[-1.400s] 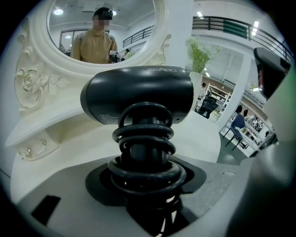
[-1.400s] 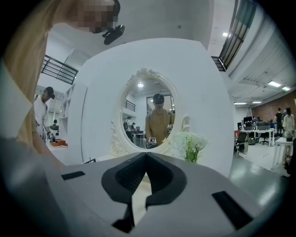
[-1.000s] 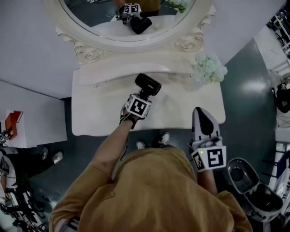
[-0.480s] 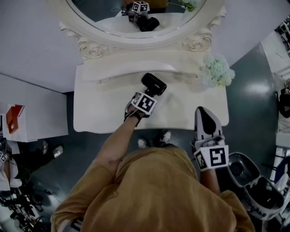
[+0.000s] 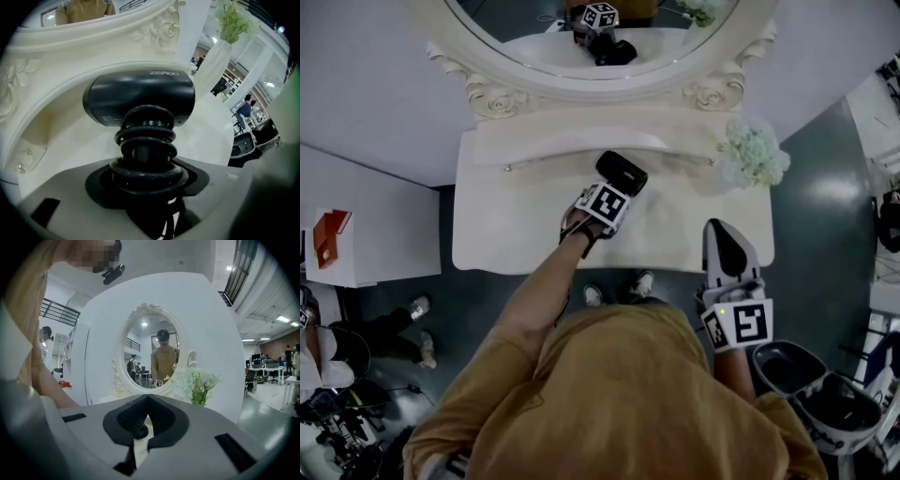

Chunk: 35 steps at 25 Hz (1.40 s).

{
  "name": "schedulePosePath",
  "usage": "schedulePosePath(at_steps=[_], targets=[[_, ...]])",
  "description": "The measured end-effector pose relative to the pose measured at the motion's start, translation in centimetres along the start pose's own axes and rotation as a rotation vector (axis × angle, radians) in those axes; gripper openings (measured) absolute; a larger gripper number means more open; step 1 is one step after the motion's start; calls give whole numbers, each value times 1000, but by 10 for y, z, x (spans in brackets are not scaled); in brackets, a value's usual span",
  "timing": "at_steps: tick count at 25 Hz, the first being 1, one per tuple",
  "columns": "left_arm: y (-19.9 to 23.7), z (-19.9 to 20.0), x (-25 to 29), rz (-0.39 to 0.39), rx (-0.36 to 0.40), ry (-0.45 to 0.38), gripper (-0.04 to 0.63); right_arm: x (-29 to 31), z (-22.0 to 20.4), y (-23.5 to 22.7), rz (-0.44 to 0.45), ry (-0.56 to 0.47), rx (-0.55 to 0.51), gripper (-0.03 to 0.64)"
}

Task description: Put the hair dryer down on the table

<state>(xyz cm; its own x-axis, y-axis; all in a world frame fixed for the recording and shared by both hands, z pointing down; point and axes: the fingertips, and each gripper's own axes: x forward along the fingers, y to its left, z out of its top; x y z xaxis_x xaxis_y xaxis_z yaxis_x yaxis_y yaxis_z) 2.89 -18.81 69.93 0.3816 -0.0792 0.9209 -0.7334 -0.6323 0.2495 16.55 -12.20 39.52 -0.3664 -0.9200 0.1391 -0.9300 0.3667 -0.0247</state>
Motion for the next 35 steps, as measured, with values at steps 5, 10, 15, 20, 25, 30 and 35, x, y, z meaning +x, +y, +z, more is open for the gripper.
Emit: schedulePosePath(at_steps=[5, 10, 15, 20, 25, 30, 35], targets=[[10, 1, -2, 70, 34, 12, 262, 0, -2, 1, 1, -1, 1, 3], [14, 1, -4, 107, 31, 59, 262, -4, -1, -1, -11, -3, 1, 3], [16, 1, -5, 127, 24, 81, 262, -11, 0, -3, -32, -6, 1, 3], [15, -2, -6, 135, 5, 99, 262, -16, 0, -4, -45, -9, 4, 3], [15, -6, -7, 138, -18, 101, 262, -18, -1, -4, -49, -11, 9, 3], [12, -15, -8, 133, -12, 126, 264, -19, -2, -2, -42, -13, 13, 3], [9, -20, -11, 129, 4, 131, 268, -20, 0, 2, -34, -17, 11, 3]])
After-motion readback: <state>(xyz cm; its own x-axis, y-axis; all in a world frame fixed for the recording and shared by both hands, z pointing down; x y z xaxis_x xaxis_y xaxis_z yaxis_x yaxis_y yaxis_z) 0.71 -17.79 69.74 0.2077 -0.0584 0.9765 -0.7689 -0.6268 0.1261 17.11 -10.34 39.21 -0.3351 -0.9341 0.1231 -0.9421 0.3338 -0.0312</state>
